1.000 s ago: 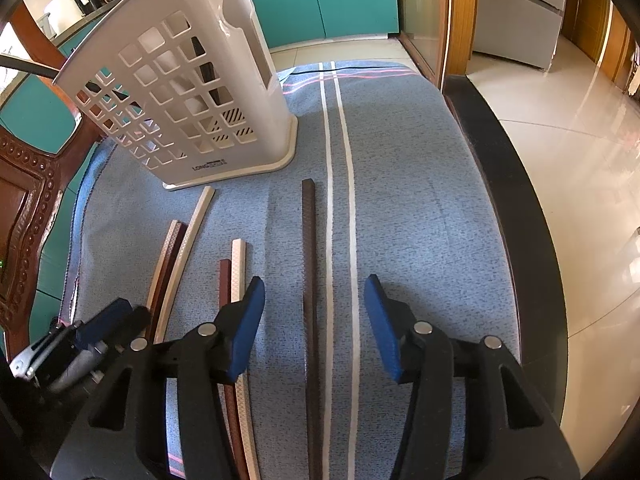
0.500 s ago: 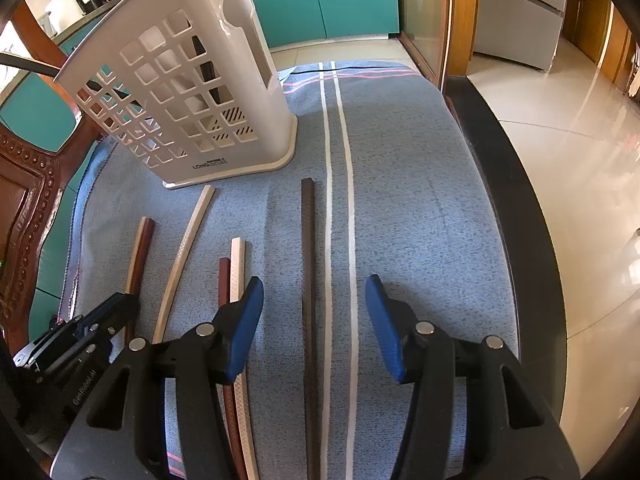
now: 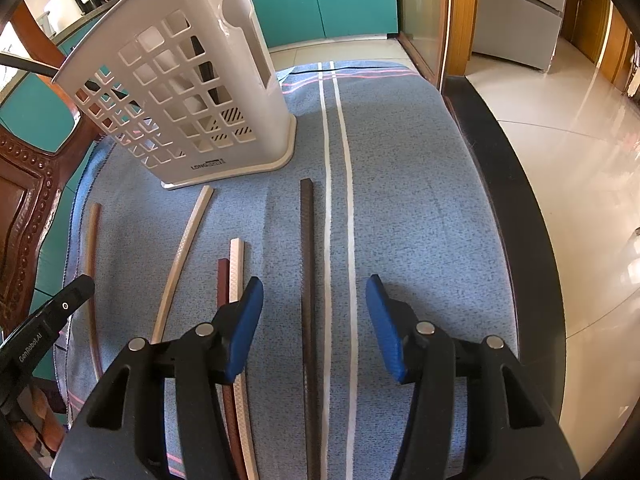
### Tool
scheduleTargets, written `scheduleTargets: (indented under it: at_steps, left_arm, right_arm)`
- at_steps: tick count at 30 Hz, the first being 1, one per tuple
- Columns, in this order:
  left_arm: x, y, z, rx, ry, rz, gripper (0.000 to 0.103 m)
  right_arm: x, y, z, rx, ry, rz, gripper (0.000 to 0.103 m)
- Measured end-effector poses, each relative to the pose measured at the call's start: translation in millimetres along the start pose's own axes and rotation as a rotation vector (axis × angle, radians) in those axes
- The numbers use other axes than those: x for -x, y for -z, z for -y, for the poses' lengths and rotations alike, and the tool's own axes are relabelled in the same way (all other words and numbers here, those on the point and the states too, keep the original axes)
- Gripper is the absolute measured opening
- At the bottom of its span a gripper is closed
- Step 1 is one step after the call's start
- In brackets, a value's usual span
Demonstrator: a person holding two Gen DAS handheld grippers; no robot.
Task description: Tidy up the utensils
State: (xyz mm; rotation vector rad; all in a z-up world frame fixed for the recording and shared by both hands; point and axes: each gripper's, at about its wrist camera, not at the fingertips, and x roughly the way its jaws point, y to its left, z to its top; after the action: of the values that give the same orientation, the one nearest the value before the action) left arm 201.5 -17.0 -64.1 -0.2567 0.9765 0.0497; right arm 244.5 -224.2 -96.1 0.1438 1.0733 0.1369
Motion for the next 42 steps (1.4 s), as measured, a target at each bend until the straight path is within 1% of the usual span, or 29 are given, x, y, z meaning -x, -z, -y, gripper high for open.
scheduleTargets:
  at_steps: [2, 4, 6, 9, 12, 14, 15, 17, 20, 21, 23, 27, 29, 30, 32, 35, 42]
  left_arm:
    - [-1, 2, 2, -0.020, 0.008, -0.007, 0.015]
    - [-7, 1, 6, -0.038, 0.011, -0.014, 0.025]
    - [-12, -3, 8, -0.041, 0.005, -0.016, 0.026]
    - [-17, -6, 2, -0.012, -0.007, -0.020, 0.026]
    - [-26, -6, -4, 0.007, -0.020, -0.052, 0.032]
    - [-33, -3, -4, -0.001, -0.023, -0.077, 0.032]
    - [-34, -3, 0, -0.025, -0.043, -0.061, 0.032]
    - [-35, -2, 5, -0.044, -0.061, -0.057, 0.032]
    - [-32, -4, -1, 0.001, -0.024, -0.062, 0.034]
    - [-32, -5, -3, 0.015, -0.011, -0.061, 0.037]
    - [-27, -7, -8, 0.034, -0.007, -0.047, 0.037]
    - [-31, -10, -14, 0.041, -0.053, -0.040, 0.036]
    - [-33, -10, -16, 0.040, -0.069, -0.036, 0.033]
    - [-34, -10, -15, 0.032, -0.078, -0.029, 0.032]
    - [-34, -11, -10, -0.003, -0.107, -0.015, 0.032]
    - [-34, -13, -4, -0.030, -0.137, 0.005, 0.032]
    - [-38, -15, 5, -0.071, -0.176, 0.042, 0.033]
  right_arm:
    - [0, 0, 0, 0.000, 0.000, 0.000, 0.054]
    - [0, 0, 0, 0.000, -0.002, -0.001, 0.054]
    - [0, 0, 0, 0.000, -0.002, 0.000, 0.054]
    - [0, 0, 1, -0.004, -0.001, 0.001, 0.054]
    - [1, -1, 3, -0.012, -0.001, 0.001, 0.054]
    - [1, -1, 2, -0.015, -0.003, 0.000, 0.054]
    - [1, -1, 2, -0.013, -0.004, 0.000, 0.054]
    - [1, 0, 0, -0.007, -0.007, 0.000, 0.054]
    - [1, 0, 1, -0.008, -0.007, 0.000, 0.054]
    - [1, 0, 1, -0.010, -0.006, -0.001, 0.054]
    - [1, -1, 2, -0.015, -0.005, -0.001, 0.054]
    - [1, -1, 3, -0.015, -0.007, -0.001, 0.054]
    - [1, -1, 2, -0.011, -0.008, -0.002, 0.054]
    - [1, -1, 2, -0.008, -0.009, -0.002, 0.054]
    - [1, 0, 1, -0.006, -0.008, -0.004, 0.054]
    - [0, 0, 1, -0.004, -0.006, -0.006, 0.054]
    - [-2, 1, -3, 0.016, 0.011, 0.000, 0.054]
